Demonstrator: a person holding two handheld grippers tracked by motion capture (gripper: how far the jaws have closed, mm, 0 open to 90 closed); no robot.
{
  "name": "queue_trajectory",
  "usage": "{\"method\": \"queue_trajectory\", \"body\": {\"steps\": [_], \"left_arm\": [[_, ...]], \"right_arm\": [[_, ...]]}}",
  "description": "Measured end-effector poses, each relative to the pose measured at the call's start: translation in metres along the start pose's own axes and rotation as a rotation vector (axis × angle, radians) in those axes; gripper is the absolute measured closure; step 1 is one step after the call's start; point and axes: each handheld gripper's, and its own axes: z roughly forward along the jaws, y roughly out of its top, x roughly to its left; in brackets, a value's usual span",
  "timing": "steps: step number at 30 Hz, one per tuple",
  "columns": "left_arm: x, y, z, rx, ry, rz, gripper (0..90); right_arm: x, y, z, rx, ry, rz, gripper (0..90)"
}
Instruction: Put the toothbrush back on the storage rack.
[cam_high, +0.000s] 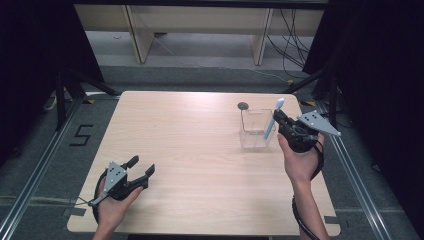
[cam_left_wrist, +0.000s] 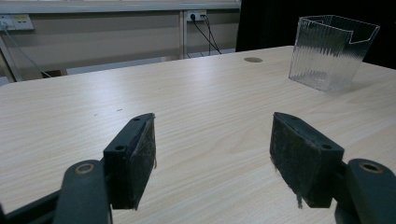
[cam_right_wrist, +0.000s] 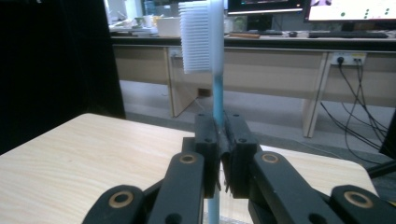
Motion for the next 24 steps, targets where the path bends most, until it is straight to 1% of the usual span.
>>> {"method": "queue_trajectory", "body": {"steps": [1, 2, 3, 4, 5, 6, 10, 11, 12, 16, 17, 18, 19, 20, 21, 23, 24], "left_arm": [[0.0, 0.0, 0.0, 0.001, -0.001, 0.0, 30.8], [0.0, 0.0, 0.0, 0.003, -0.001, -0.001, 30.8], [0.0, -0.001, 0.0, 0.004, -0.001, 0.0, 30.8], [0.0, 0.0, 0.0, 0.004, -0.002, 0.0, 30.9], [0.0, 0.0, 0.0, 0.002, -0.002, 0.0, 30.9], [0.0, 0.0, 0.0, 0.001, 0.0, -0.001, 30.9], [0.001, -0.001, 0.0, 0.0, 0.003, -0.004, 30.9], [0.001, -0.001, 0.0, 0.0, 0.003, -0.004, 30.9], [0.001, -0.001, 0.0, 0.0, 0.003, -0.003, 30.9], [0.001, -0.001, 0.0, -0.004, 0.004, -0.009, 31.0], [0.001, -0.001, 0.0, -0.004, 0.003, -0.009, 31.0], [0.001, -0.001, 0.0, -0.003, 0.003, -0.008, 31.1], [0.001, -0.001, 0.0, -0.003, 0.004, -0.009, 31.0], [0.001, -0.001, 0.0, -0.003, 0.003, -0.008, 31.1], [0.001, -0.001, 0.0, -0.003, 0.004, -0.008, 31.0], [0.001, -0.001, 0.0, 0.001, 0.004, -0.007, 31.1], [0.001, -0.002, 0.0, 0.002, 0.003, -0.007, 31.1]], "right_arm": [[-0.003, 0.0, 0.002, -0.007, -0.007, -0.01, 86.0], [-0.004, 0.0, 0.004, -0.003, -0.008, 0.0, 86.1], [-0.006, -0.001, 0.007, -0.011, -0.016, -0.001, 86.1], [-0.007, -0.001, 0.008, 0.001, -0.022, 0.007, 86.0], [-0.009, -0.001, 0.01, -0.013, -0.034, 0.0, 86.0], [-0.011, -0.002, 0.011, -0.008, -0.038, -0.008, 86.0], [-0.015, -0.002, 0.016, -0.018, -0.05, 0.01, 86.0], [-0.016, -0.001, 0.018, -0.028, -0.049, -0.002, 86.0], [-0.016, -0.001, 0.019, -0.03, -0.06, 0.015, 86.0], [-0.019, 0.0, 0.023, -0.035, -0.071, 0.002, 86.0], [-0.02, -0.001, 0.025, -0.038, -0.067, 0.005, 86.0], [-0.021, -0.001, 0.025, -0.041, -0.077, 0.005, 86.0], [-0.021, -0.002, 0.026, -0.039, -0.074, 0.014, 86.0], [-0.023, -0.003, 0.027, -0.042, -0.079, 0.002, 86.0], [-0.023, -0.003, 0.028, -0.037, -0.083, 0.016, 86.0], [-0.026, -0.004, 0.03, -0.032, -0.081, 0.015, 86.0], [-0.026, -0.005, 0.031, -0.038, -0.086, 0.021, 86.0]]}}
